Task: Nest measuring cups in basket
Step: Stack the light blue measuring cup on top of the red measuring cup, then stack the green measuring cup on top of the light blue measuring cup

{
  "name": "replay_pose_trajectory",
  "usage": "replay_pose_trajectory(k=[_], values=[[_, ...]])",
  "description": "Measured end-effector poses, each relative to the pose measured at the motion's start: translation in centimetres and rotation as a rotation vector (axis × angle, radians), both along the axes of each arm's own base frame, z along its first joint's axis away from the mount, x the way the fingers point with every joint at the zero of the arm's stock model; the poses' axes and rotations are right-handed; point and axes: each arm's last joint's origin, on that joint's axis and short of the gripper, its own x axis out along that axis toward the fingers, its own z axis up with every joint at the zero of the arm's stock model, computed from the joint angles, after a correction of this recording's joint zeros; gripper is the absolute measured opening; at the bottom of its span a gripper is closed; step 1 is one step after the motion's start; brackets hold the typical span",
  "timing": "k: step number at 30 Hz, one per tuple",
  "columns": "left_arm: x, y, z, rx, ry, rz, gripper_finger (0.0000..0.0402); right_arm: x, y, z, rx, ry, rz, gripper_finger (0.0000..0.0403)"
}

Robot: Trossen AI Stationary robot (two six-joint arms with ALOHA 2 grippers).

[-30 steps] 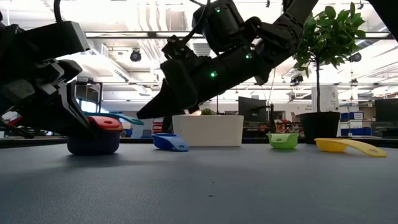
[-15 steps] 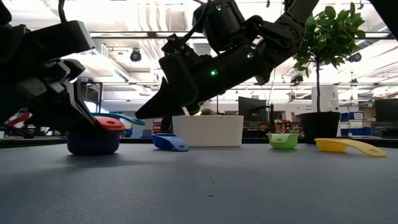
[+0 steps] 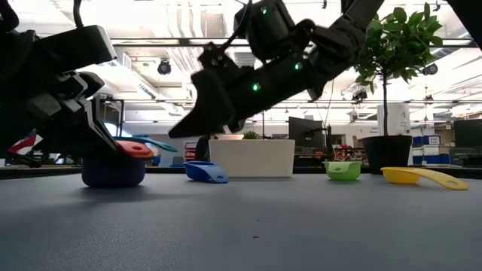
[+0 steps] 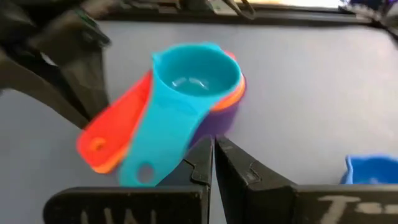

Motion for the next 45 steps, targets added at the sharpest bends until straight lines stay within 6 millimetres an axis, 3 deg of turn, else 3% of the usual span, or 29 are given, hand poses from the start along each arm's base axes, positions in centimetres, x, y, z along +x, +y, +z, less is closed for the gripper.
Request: replay_pose_trajectory(k=[9,21,31,37,45], values=[[0.1,0.1,0.1,0.017,-0.016,0.007,0.0,0.1,0.2,-1.7,0.047,0.037,0.017,0.0008],[0.1,0.1,0.1,0.017,-0.016,0.007,0.0,0.1,3.1,-1.3,0.06,0.028,0.096,0.0008],[0.0,0.0,0.3,0.012,-0.02,0.002,0.0,0.1,2.5,-1.2,0.021,0.057,0.067,0.0008],[-1.1,-0.2,2.5,-0.006,-0.043,-0.036,0.0,-0.8,2.3,1.6,-0.021,0.082,0.058,0.0008],[-2.9,0.4,8.7,-0.016,-0.096,-0.238,0.0,-3.6,1.4,7.3,0.047,0.155,0.01,0.0008]])
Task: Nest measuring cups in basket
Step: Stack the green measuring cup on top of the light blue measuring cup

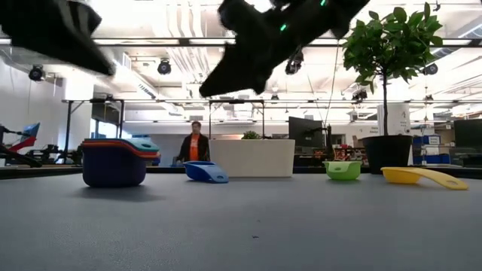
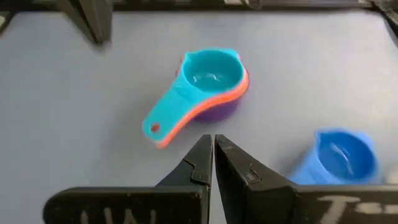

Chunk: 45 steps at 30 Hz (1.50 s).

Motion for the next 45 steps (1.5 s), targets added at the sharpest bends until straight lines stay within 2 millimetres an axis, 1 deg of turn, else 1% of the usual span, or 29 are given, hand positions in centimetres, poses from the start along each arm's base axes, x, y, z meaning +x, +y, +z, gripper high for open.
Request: replay_pose_trajectory(k=[5,8,11,13,18,23,27,29,33,35,38,42,45], values=[[-1.4,1.5,3.9,0.044,-0.075,-0.098,0.0,-2.5,-0.4,2.7,0.086,0.081,-0.063,0.0009],[-2.2,2.5,5.6,0.098,-0.14,-0.094,0.0,-4.0,-0.6,3.8,0.152,0.137,-0.116,0.0009],[-2.9,3.4,7.0,0.166,-0.21,-0.04,0.0,-5.3,-0.7,3.9,0.213,0.23,-0.179,0.0009],[-3.3,3.8,7.5,0.213,-0.24,-0.009,0.0,-6.0,-0.8,3.7,0.248,0.304,-0.22,0.0009],[-3.9,4.6,8.4,0.32,-0.274,0.046,0.0,-7.3,-1.0,2.5,0.374,0.487,-0.317,0.0009],[-4.3,5.1,8.5,0.435,-0.261,0.091,0.0,-8.3,-1.3,1.5,0.426,0.614,-0.433,0.0009],[-4.7,5.5,8.4,0.517,-0.236,0.114,0.0,-8.7,-2.0,1.3,0.456,0.643,-0.551,0.0009],[-4.9,5.7,8.5,0.524,-0.231,0.115,0.0,-8.8,-2.6,1.2,0.459,0.63,-0.632,0.0009],[-5.3,6.1,8.6,0.534,-0.222,0.112,0.0,-8.9,-4.0,1.0,0.47,0.62,-0.717,0.0015],[-5.5,6.3,8.7,0.534,-0.221,0.113,0.0,-9.0,-4.7,0.8,0.485,0.619,-0.758,0.0028],[-5.7,6.5,8.7,0.529,-0.221,0.117,0.0,-9.3,-5.7,0.6,0.506,0.621,-0.838,0.0063],[-6.0,6.8,8.7,0.529,-0.217,0.118,0.0,-9.9,-6.6,0.4,0.526,0.62,-0.993,0.0124],[-6.3,7.1,8.5,0.532,-0.205,0.122,0.0,-10.2,-6.8,0.3,0.501,0.601,-1.066,0.0173]])
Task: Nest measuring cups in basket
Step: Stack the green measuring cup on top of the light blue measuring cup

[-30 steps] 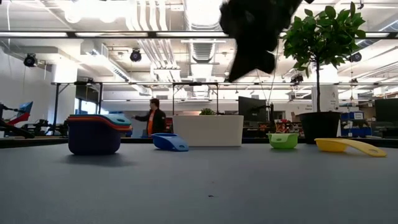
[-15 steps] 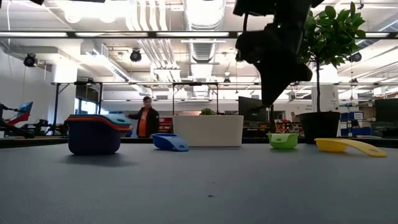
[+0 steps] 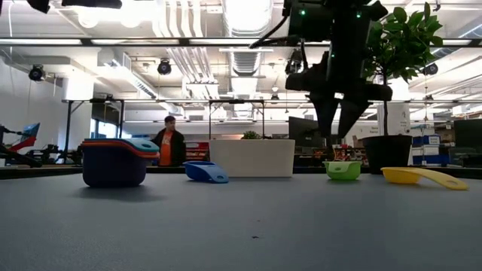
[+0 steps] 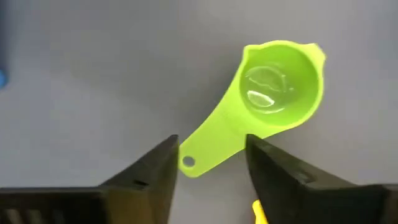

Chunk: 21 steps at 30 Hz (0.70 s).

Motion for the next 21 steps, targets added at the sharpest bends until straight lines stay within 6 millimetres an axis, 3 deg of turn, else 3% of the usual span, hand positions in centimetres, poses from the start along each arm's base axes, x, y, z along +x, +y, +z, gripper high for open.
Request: replay_pose_trajectory(k=[5,9,21], values=[[-0.6,0.6,-0.3,-0.019,-0.002,0.019,0.0,-0.4,-0.1,-0.6,-0.013,0.002,-0.092,0.0247],[-0.8,0.7,-0.3,-0.022,-0.021,0.034,0.0,-0.8,-0.1,-2.4,-0.012,0.034,-0.188,0.0278],[-0.8,0.8,-0.3,-0.018,-0.027,0.038,0.0,0.2,-0.3,-4.8,-0.056,0.071,-0.323,0.0276]])
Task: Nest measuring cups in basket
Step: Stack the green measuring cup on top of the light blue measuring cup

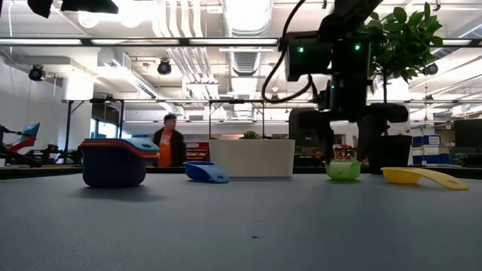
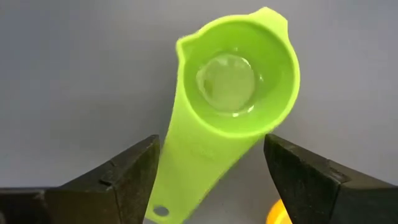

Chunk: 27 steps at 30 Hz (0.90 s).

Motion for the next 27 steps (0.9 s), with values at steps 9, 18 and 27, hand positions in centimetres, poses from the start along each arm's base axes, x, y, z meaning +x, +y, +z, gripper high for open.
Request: replay_pose_trajectory(k=[9,18,27], values=[[0.0,0.0,0.0,-0.008,-0.007,0.002,0.0,1.2,-0.1,-1.1,-0.031,-0.017,-0.059,0.0276],[-0.1,0.1,0.0,-0.007,-0.006,0.002,0.0,1.4,-0.2,-1.0,-0.057,-0.054,-0.065,0.0266],[-0.1,0.1,0.0,-0.006,-0.005,0.002,0.0,1.7,-0.3,-1.0,-0.094,-0.062,-0.028,0.0255]])
